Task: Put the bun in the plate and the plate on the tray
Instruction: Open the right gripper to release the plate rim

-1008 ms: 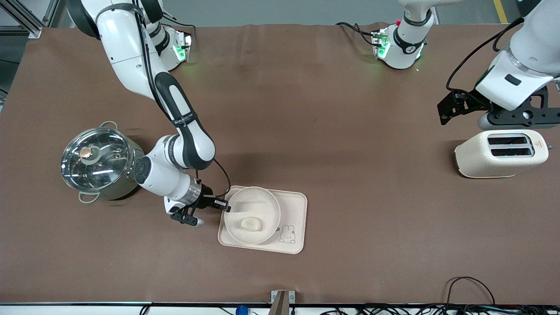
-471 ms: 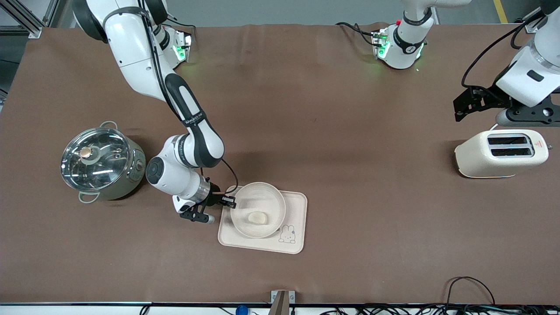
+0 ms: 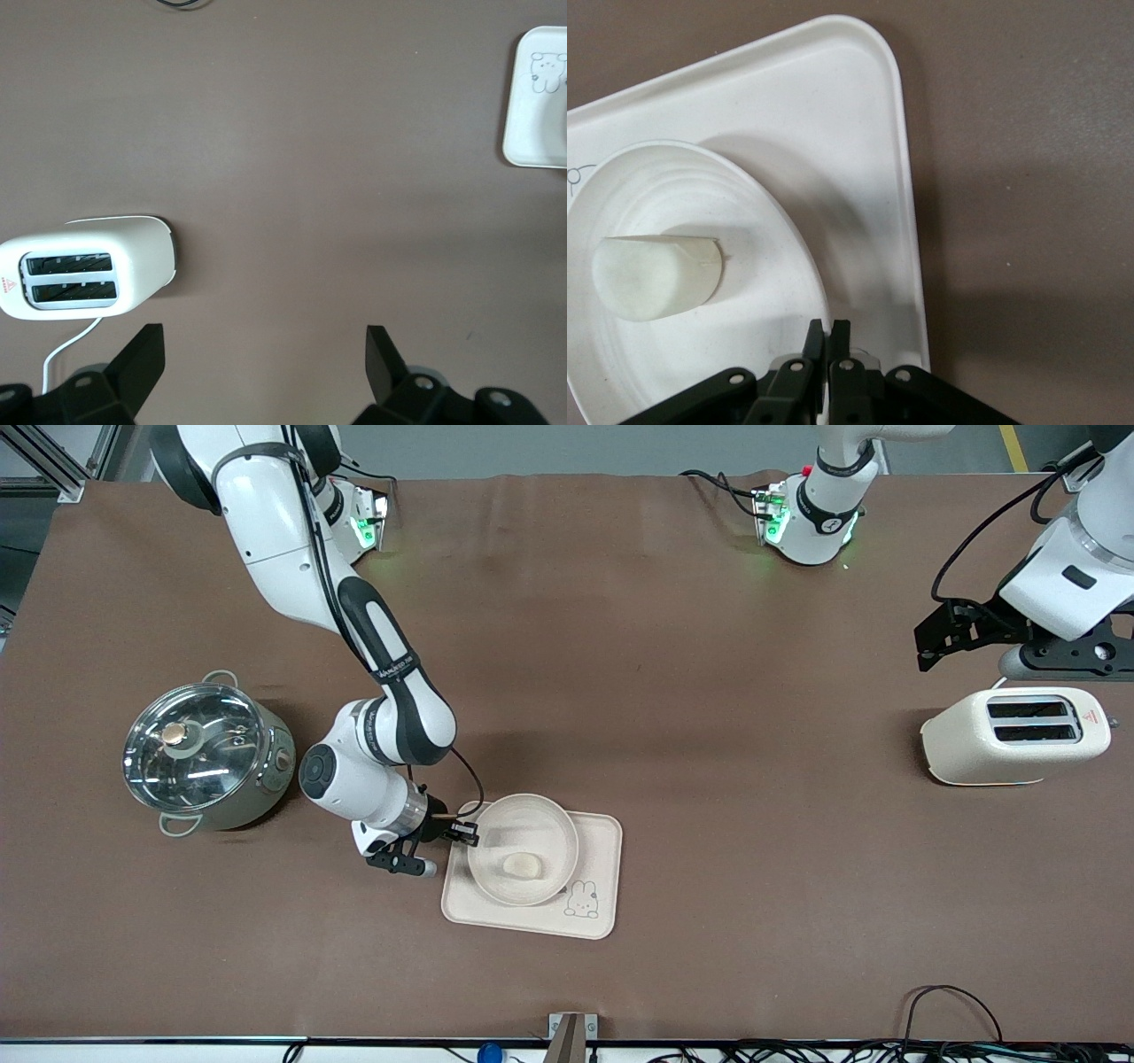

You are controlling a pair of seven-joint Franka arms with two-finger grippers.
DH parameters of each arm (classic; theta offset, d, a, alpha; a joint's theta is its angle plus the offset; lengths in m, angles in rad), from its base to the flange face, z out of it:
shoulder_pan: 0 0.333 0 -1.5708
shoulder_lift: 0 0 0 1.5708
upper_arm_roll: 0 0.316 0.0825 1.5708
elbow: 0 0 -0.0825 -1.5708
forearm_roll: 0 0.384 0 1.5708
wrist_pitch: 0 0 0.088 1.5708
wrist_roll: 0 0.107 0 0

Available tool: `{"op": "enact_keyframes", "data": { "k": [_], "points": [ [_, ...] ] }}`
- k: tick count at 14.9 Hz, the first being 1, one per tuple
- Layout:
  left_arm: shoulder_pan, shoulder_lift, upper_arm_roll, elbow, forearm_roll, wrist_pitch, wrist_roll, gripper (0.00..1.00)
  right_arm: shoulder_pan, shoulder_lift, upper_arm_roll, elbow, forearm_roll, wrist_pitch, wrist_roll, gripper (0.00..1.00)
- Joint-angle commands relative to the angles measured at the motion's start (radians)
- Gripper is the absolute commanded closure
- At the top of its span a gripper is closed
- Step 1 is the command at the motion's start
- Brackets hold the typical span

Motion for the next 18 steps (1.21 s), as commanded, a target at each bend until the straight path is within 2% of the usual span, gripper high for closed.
{"op": "enact_keyframes", "data": {
  "k": [1, 2, 3, 5, 6, 8, 14, 16, 18],
  "points": [
    [0.028, 0.025, 0.017, 0.039, -0.107, -0.002, 0.017, 0.00, -0.012, 0.010, 0.006, 0.024, -0.005, 0.003, 0.045, 0.36],
    [0.040, 0.025, 0.017, 0.039, -0.128, -0.002, 0.017, 0.00, -0.014, 0.010, 0.006, 0.026, -0.005, 0.001, 0.083, 0.23],
    [0.040, 0.025, 0.017, 0.039, -0.128, -0.002, 0.017, 0.00, -0.014, 0.008, 0.006, 0.030, -0.006, 0.000, 0.113, 0.16],
    [0.035, 0.025, 0.015, 0.043, -0.123, -0.002, 0.014, 0.00, -0.012, 0.001, 0.006, 0.038, -0.005, 0.004, 0.128, 0.02],
    [0.031, 0.025, 0.015, 0.051, -0.105, -0.002, 0.025, 0.00, -0.012, -0.002, 0.006, 0.038, -0.005, 0.004, 0.130, 0.00],
    [0.020, 0.025, 0.005, 0.051, -0.053, -0.002, 0.031, 0.00, -0.024, -0.016, 0.006, 0.035, -0.005, -0.002, 0.134, 0.00],
    [0.023, 0.025, 0.003, 0.051, -0.048, -0.002, 0.031, 0.00, -0.021, -0.050, 0.006, 0.021, -0.009, -0.012, 0.127, 0.00],
    [0.026, 0.025, 0.003, 0.051, -0.048, -0.002, 0.032, 0.00, -0.021, -0.141, 0.004, -0.061, -0.015, -0.013, 0.119, 0.00],
    [0.029, 0.025, 0.003, 0.051, -0.048, -0.002, 0.036, 0.00, -0.024, -0.273, -0.003, -0.173, -0.022, -0.014, 0.118, 0.00]
  ]
}}
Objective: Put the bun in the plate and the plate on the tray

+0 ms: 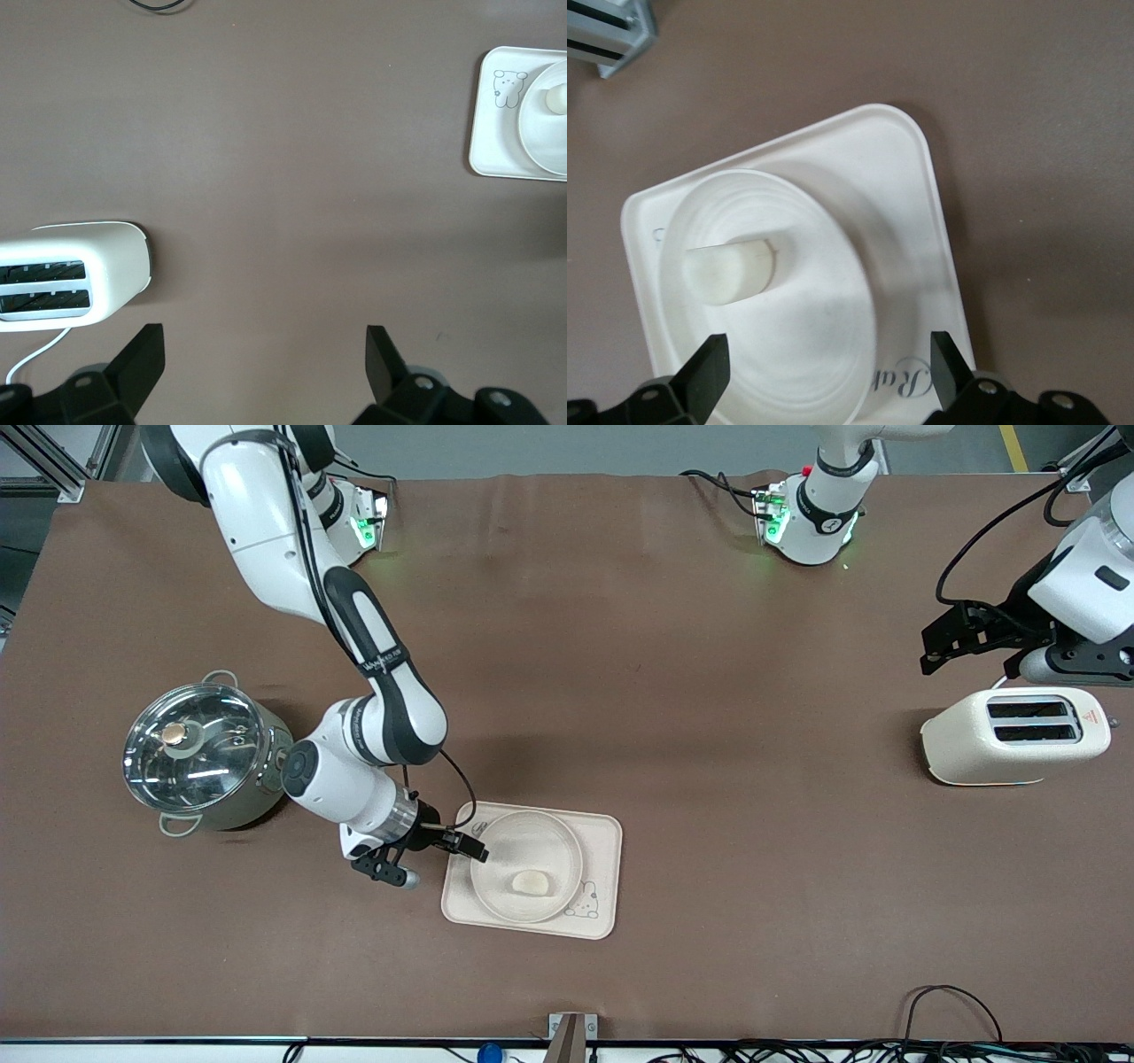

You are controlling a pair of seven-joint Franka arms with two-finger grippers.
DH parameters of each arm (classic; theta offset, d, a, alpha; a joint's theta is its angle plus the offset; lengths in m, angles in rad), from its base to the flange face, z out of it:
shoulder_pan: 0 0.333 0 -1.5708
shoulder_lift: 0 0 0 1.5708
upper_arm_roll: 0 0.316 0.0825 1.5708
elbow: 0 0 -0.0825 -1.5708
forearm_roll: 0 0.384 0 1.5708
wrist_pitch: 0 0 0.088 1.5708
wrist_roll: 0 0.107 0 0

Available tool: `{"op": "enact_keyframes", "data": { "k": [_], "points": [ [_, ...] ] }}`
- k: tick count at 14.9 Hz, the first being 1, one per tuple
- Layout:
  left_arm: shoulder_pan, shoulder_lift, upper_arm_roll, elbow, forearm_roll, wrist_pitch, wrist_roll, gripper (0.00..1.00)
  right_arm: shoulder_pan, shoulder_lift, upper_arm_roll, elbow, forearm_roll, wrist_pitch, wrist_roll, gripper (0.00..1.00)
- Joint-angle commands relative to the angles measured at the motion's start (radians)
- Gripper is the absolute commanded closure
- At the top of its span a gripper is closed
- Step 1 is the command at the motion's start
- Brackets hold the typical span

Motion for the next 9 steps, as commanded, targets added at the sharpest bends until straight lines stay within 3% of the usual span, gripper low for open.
{"op": "enact_keyframes", "data": {
  "k": [1, 4, 7, 9],
  "points": [
    [0.004, 0.010, -0.001, 0.024, 0.017, -0.004, 0.022, 0.00, -0.012, -0.264, -0.007, -0.246, -0.025, -0.014, -0.001, 0.00],
    [0.006, 0.009, -0.001, 0.024, 0.015, -0.004, 0.022, 0.00, -0.020, -0.494, -0.059, -0.413, -0.165, -0.122, 0.000, 0.00],
    [0.009, 0.009, -0.001, 0.024, 0.017, -0.004, 0.022, 0.00, -0.049, -0.634, -0.116, -0.409, -0.435, -0.358, 0.000, 0.00],
    [0.010, 0.009, -0.001, 0.024, 0.017, -0.004, 0.023, 0.00, -0.092, -0.700, -0.121, -0.378, -0.610, -0.478, -0.001, 0.00]
  ]
}}
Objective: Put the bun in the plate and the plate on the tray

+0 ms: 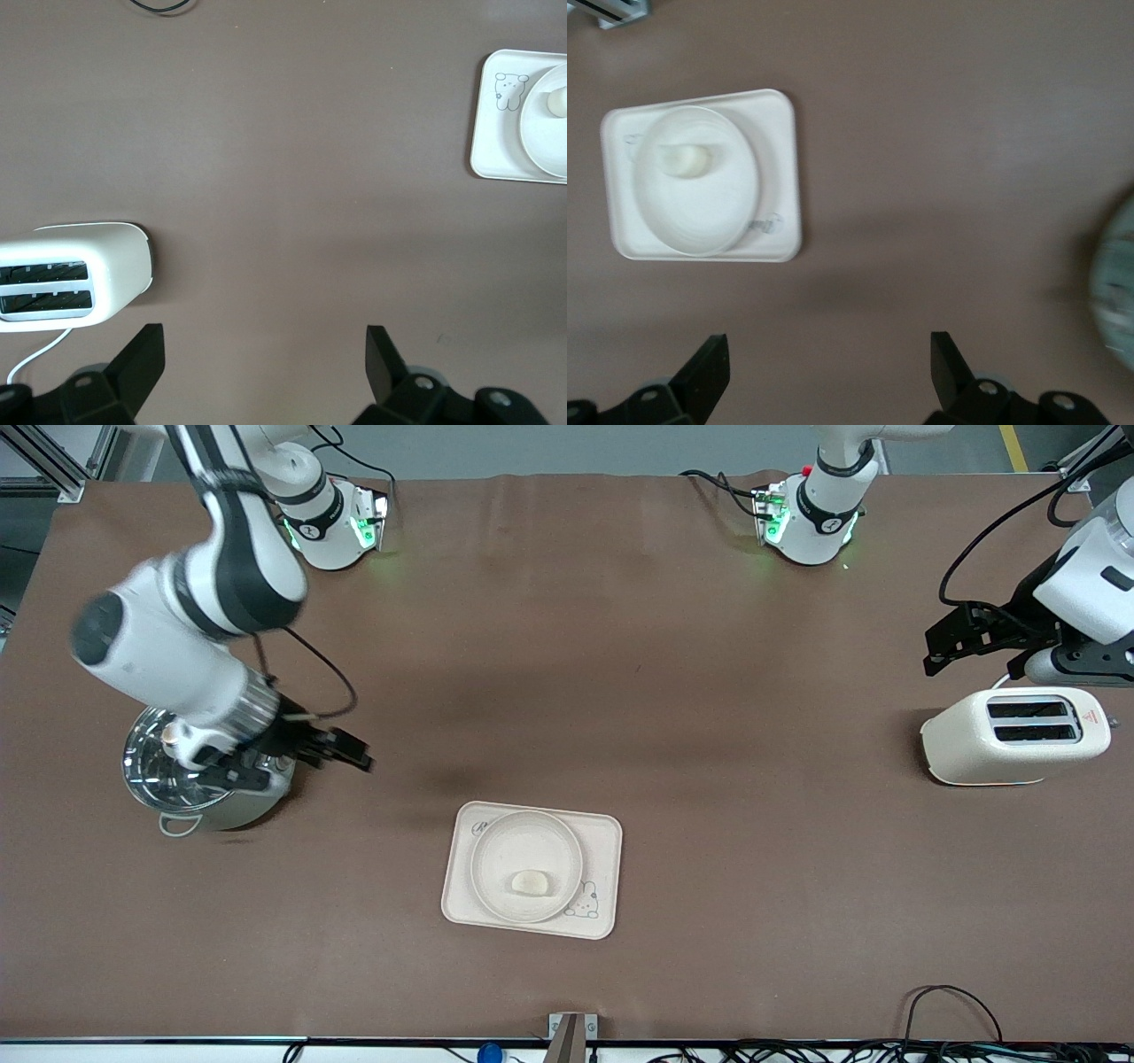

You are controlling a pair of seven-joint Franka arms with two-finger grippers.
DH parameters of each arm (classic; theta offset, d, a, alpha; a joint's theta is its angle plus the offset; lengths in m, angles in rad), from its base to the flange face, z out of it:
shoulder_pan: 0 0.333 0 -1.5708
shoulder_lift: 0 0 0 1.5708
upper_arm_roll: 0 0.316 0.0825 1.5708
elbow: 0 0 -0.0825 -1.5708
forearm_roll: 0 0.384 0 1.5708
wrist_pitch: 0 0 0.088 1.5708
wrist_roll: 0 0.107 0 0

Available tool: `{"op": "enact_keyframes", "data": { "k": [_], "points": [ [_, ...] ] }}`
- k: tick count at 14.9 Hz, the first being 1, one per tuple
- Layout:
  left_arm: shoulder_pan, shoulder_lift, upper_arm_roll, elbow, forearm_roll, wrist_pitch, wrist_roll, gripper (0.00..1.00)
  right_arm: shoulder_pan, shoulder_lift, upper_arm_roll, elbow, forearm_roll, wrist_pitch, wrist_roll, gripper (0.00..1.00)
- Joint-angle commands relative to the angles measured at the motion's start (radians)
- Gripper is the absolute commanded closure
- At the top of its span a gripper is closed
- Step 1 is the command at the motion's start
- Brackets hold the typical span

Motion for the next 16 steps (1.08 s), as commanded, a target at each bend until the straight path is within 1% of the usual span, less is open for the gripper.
{"op": "enact_keyframes", "data": {
  "k": [1, 3, 6, 7, 11, 16],
  "points": [
    [0.006, 0.007, -0.002, 0.020, 0.017, -0.004, 0.023, 0.00, -0.057, -0.116, 0.007, -0.005, -0.179, -0.138, -0.002, 0.00],
    [0.006, 0.007, 0.000, 0.020, 0.017, -0.004, 0.023, 0.00, -0.114, -0.151, 0.003, 0.070, -0.196, -0.268, -0.014, 0.00],
    [0.006, 0.005, -0.002, 0.018, 0.018, -0.004, 0.022, 0.00, -0.183, -0.144, 0.003, 0.268, -0.233, -0.494, -0.134, 0.00],
    [0.006, 0.007, -0.002, 0.018, 0.018, -0.004, 0.022, 0.00, -0.194, -0.144, 0.003, 0.291, -0.236, -0.528, -0.139, 0.00],
    [0.006, 0.005, -0.002, 0.020, 0.018, -0.004, 0.022, 0.00, -0.214, -0.144, -0.003, 0.296, -0.255, -0.539, -0.180, 0.00],
    [0.009, 0.008, 0.003, 0.020, 0.014, -0.004, 0.020, 0.00, -0.211, -0.148, 0.002, 0.305, -0.262, -0.551, -0.211, 0.00]
  ]
}}
